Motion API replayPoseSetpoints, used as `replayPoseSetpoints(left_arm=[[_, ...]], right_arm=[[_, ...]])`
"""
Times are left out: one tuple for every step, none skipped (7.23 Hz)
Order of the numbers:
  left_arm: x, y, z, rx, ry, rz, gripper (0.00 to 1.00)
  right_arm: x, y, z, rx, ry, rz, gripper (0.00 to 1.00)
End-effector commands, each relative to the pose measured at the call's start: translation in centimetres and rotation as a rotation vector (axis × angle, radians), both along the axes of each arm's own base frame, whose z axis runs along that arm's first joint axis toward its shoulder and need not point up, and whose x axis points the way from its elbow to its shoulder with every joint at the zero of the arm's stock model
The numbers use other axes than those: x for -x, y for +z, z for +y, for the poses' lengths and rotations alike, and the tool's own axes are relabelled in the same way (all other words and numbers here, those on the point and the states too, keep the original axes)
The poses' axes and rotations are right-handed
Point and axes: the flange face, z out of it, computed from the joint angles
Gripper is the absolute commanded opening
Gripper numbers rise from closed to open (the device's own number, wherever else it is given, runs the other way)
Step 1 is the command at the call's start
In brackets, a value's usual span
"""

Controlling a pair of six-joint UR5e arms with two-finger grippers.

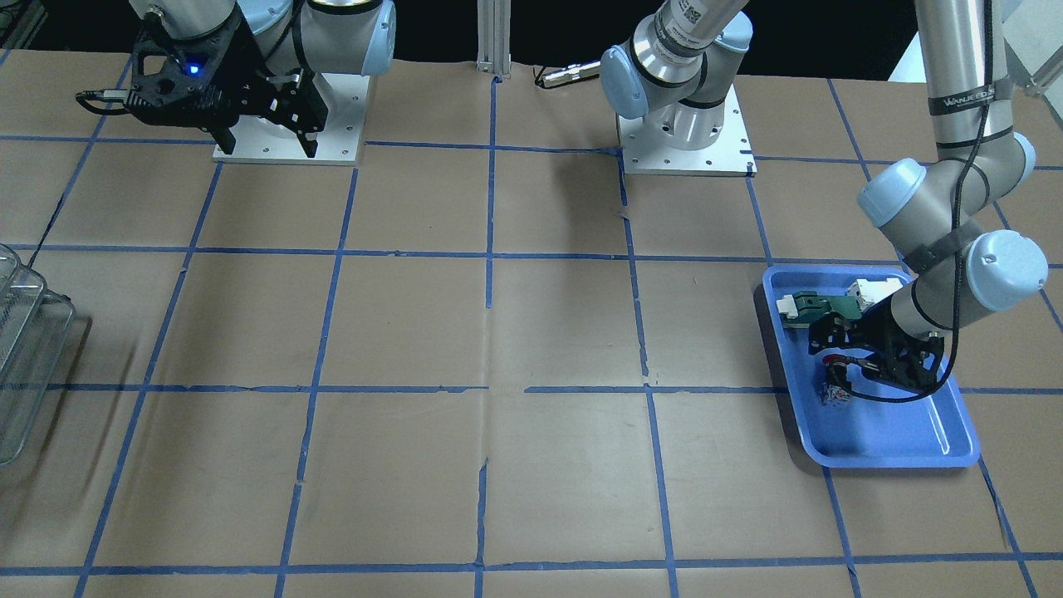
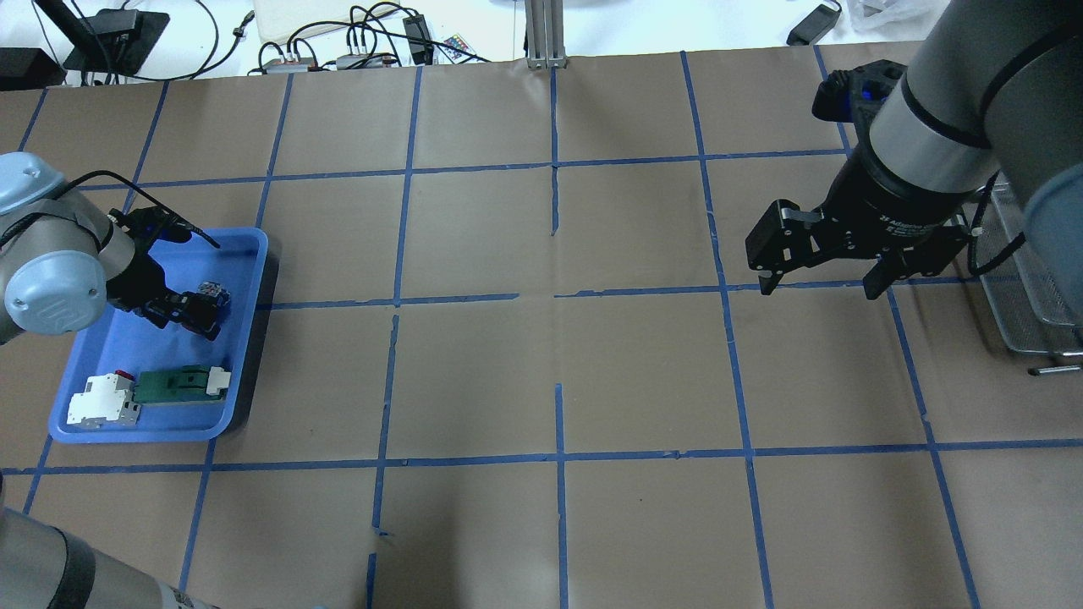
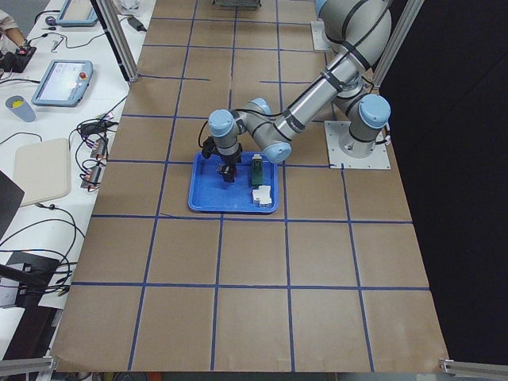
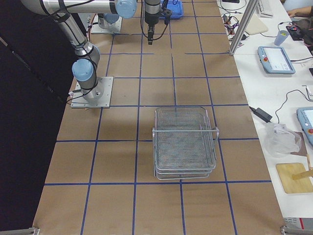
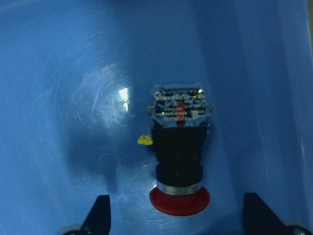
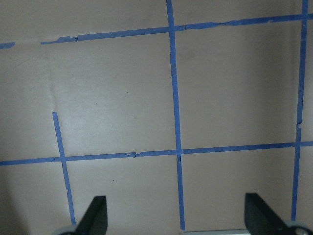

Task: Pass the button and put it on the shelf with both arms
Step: 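Close the left gripper on the red-capped button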

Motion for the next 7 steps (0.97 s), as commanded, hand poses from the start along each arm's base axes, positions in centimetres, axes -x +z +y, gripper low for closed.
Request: replayPoseSetpoints(left_arm=[[0.0,-0.2,0.1,-0.001,-0.004,0.002,0.45],[0.0,-0.2,0.1,-0.001,-0.008,0.002,0.23],[0.0,0.1,0.0,0.005,-0.042,0.002,0.07],[-0.3,0.5,-0.5,0.018,-0.111,0.002,0.0],[-0.4,1.8,-1.1,0.045,-0.23,-0.002,0.0],[0.2,3.4,-1.8,0.062,-0.36,-0.002,0.0],[2.0,5.2,-2.6,0.094,-0.479,0.016,0.0]], right_arm=[[-0.2,-0.1,-0.3,0.002,-0.012,-0.012,1.0],[-0.1,-0.2,-0.3,-0.001,-0.034,-0.006,1.0],[-0.1,-0.4,-0.5,-0.011,-0.09,0.002,1.0],[0.0,-0.9,-1.0,-0.025,-0.148,0.009,1.0],[0.0,-0.8,-1.4,-0.026,-0.188,0.012,1.0],[0.0,-0.4,-1.8,0.003,-0.193,0.007,1.0],[0.0,-0.1,-2.2,0.038,-0.195,0.01,1.0]])
